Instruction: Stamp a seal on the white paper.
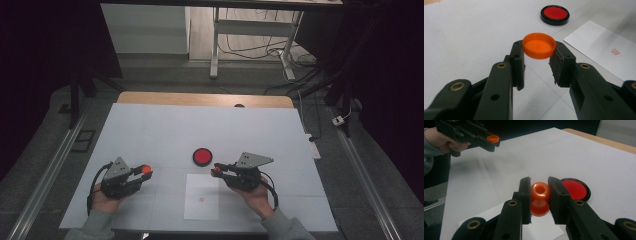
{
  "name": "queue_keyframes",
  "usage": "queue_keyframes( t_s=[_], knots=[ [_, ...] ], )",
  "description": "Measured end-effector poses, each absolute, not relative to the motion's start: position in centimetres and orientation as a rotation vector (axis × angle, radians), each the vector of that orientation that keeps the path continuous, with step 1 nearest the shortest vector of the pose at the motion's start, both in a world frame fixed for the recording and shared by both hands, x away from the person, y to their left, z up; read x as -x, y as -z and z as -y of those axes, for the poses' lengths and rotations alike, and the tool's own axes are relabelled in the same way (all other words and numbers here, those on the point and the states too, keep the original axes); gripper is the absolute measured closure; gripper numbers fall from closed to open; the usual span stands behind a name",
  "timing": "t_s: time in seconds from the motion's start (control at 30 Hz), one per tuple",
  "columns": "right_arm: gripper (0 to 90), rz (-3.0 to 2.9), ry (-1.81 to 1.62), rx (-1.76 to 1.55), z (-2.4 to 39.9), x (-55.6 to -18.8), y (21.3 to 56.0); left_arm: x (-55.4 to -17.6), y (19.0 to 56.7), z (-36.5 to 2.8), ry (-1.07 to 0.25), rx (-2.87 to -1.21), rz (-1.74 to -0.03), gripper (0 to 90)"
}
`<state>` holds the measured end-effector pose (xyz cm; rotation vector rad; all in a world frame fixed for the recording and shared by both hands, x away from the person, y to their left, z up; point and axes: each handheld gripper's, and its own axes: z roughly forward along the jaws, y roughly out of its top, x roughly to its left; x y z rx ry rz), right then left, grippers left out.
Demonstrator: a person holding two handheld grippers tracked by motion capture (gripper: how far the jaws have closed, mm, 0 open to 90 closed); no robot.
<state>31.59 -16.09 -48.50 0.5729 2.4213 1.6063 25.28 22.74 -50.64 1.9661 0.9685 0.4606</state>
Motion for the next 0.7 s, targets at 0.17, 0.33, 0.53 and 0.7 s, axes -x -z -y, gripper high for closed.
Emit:
queue_keyframes(
  t_s=[0.17,0.33,0.53,0.7],
  knots=[
    [72.1,-2.442,-1.582,-0.572,15.9,-31.7,49.2,-25.3,50.7,-22.8,-0.461,-1.968,-0.968,64.8],
    [72.1,-2.475,-1.557,-0.558,15.3,-31.6,49.7,-25.3,50.7,-22.7,-0.458,-1.972,-0.967,64.8],
    [72.1,-2.492,-1.552,-0.545,14.9,-31.4,50.1,-25.3,50.7,-22.7,-0.457,-1.973,-0.966,64.7],
    [72.1,-2.505,-1.541,-0.543,14.7,-31.5,50.4,-25.3,50.7,-22.6,-0.461,-1.977,-0.964,64.7]
  ],
)
